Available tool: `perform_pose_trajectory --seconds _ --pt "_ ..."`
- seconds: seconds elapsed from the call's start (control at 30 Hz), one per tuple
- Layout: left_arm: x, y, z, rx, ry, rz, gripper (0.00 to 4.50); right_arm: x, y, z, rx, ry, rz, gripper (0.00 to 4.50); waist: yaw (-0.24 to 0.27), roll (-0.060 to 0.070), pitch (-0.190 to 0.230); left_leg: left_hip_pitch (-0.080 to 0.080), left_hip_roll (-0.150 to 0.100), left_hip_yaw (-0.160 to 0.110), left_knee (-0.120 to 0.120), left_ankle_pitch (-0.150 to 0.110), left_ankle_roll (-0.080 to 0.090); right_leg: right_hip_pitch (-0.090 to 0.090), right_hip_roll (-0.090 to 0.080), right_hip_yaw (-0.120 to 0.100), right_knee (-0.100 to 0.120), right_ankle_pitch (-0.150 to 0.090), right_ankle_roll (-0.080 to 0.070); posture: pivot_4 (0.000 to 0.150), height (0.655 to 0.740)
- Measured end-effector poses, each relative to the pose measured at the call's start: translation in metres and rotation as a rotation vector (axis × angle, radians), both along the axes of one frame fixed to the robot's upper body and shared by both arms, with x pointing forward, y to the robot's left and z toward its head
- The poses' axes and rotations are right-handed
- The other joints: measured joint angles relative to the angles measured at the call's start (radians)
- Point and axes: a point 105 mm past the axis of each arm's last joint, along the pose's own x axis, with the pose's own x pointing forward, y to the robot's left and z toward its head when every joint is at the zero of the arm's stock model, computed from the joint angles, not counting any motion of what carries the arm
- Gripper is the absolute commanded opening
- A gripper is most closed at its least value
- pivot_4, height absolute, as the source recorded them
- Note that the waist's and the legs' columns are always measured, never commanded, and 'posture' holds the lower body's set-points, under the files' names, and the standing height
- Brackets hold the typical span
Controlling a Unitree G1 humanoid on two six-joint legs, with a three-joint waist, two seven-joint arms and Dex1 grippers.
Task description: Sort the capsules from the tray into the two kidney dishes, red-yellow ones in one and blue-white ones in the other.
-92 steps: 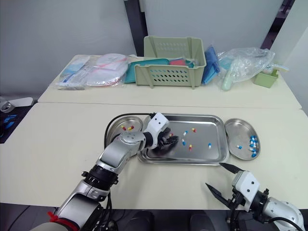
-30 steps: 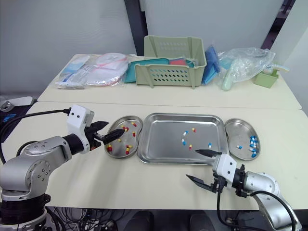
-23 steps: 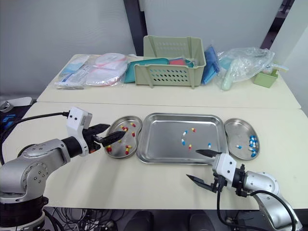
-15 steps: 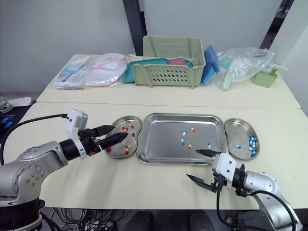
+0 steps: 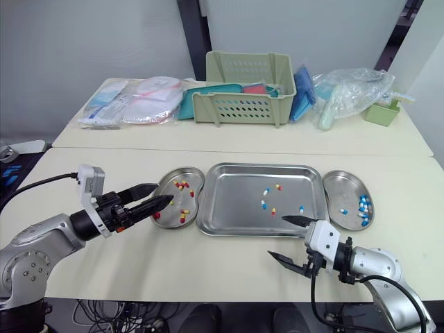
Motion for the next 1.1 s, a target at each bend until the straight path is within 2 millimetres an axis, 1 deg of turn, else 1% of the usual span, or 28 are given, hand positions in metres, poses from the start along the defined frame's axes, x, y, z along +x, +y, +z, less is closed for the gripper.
perform_pose_trajectory --seconds 0.07,0.13,0.17,0.23,0.33,0.4,0.43,0.5,0.53,0.73,0.8,0.93,1.0,1.1 --pt "0.000 0.001 0.000 0.036 -0.043 0.006 4.08 0.000 0.000 0.000 0.000 0.000 -0.001 4.50 0.000 0.000 0.000 0.000 0.000 0.000 0.000 0.000 0.000 0.000 0.000 0.000 0.000 0.000 0.000 0.150 0.7400" --pt "0.000 0.000 -0.001 0.060 -0.076 -0.005 4.44 -0.001 0.000 0.000 0.000 -0.001 -0.002 4.50 0.000 0.000 0.000 0.000 0.000 0.000 0.000 0.000 0.000 0.000 0.000 0.000 0.000 0.000 0.000 0.150 0.7400" --pt "0.000 0.002 0.000 0.066 -0.092 -0.001 4.48 -0.002 -0.001 0.001 -0.001 -0.001 -0.005 4.50 0.000 0.000 0.000 0.000 0.000 0.000 0.000 0.000 0.000 0.000 0.000 0.000 0.000 0.000 0.000 0.150 0.7400" --pt "0.001 0.012 0.003 0.092 -0.140 0.041 4.48 -0.006 -0.011 0.006 -0.015 -0.002 -0.032 4.50 0.001 0.000 0.000 0.000 0.000 0.000 0.000 0.000 0.000 0.000 0.000 0.000 -0.001 0.000 0.000 0.150 0.7400" --pt "-0.001 0.041 0.005 0.158 -0.163 0.137 4.48 -0.008 -0.034 0.017 -0.039 -0.006 -0.104 4.50 -0.001 0.000 0.000 0.000 0.000 0.000 -0.001 0.000 0.000 0.000 0.000 0.000 0.000 0.000 0.000 0.150 0.7400" --pt "-0.007 0.059 0.005 0.199 -0.153 0.171 4.48 -0.010 -0.052 0.022 -0.063 0.005 -0.150 4.50 -0.002 0.000 0.000 0.001 0.000 0.001 -0.001 0.000 0.000 0.000 0.000 0.001 -0.001 0.000 0.000 0.150 0.7400" --pt "-0.012 0.070 0.002 0.221 -0.134 0.188 4.48 -0.011 -0.065 0.025 -0.080 0.016 -0.182 4.50 -0.002 0.001 0.001 0.000 0.000 0.002 -0.001 0.000 0.000 0.000 0.000 0.001 -0.001 0.000 0.000 0.150 0.7400" --pt "-0.024 0.094 -0.007 0.264 -0.086 0.235 4.48 -0.011 -0.102 0.031 -0.147 0.030 -0.276 4.50 -0.001 0.001 0.001 0.001 0.000 0.002 -0.001 0.000 0.000 0.000 0.000 0.001 -0.001 0.000 0.000 0.150 0.7400" --pt "-0.027 0.101 -0.011 0.268 -0.072 0.252 4.48 -0.011 -0.116 0.035 -0.166 0.031 -0.312 4.50 0.000 0.000 0.001 0.001 0.000 0.002 -0.001 0.000 0.000 0.000 0.000 0.001 -0.001 0.000 0.000 0.150 0.7400" --pt "-0.046 0.124 -0.035 0.325 -0.004 0.269 4.48 -0.015 -0.176 0.051 -0.291 0.078 -0.414 4.50 -0.001 0.000 0.001 0.001 0.000 0.002 -0.002 0.000 0.000 0.000 0.000 0.001 -0.001 0.000 0.000 0.150 0.7400" --pt "-0.051 0.128 -0.041 0.346 0.007 0.266 4.48 -0.018 -0.191 0.050 -0.318 0.100 -0.439 4.50 -0.001 0.000 0.001 0.001 0.000 0.003 -0.002 0.000 0.000 0.000 0.000 0.001 -0.001 0.000 0.000 0.150 0.7400" --pt "-0.067 0.135 -0.057 0.383 0.053 0.268 4.48 -0.029 -0.222 0.038 -0.350 0.180 -0.494 4.50 -0.001 0.000 0.001 0.001 0.000 0.003 -0.002 0.000 0.000 0.000 0.000 0.002 -0.002 0.000 0.000 0.150 0.7400" --pt "-0.073 0.139 -0.064 0.385 0.072 0.281 4.48 -0.032 -0.230 0.035 -0.351 0.195 -0.517 4.50 -0.001 0.000 0.001 0.001 0.000 0.003 -0.002 0.000 0.000 0.000 0.000 0.002 -0.001 0.000 0.000 0.150 0.7400" --pt "-0.079 0.140 -0.069 0.396 0.079 0.279 4.48 -0.035 -0.237 0.030 -0.359 0.216 -0.526 4.50 -0.001 0.000 0.001 0.001 0.000 0.003 -0.002 0.000 0.000 0.000 0.000 0.002 -0.001 0.000 0.000 0.150 0.7400"
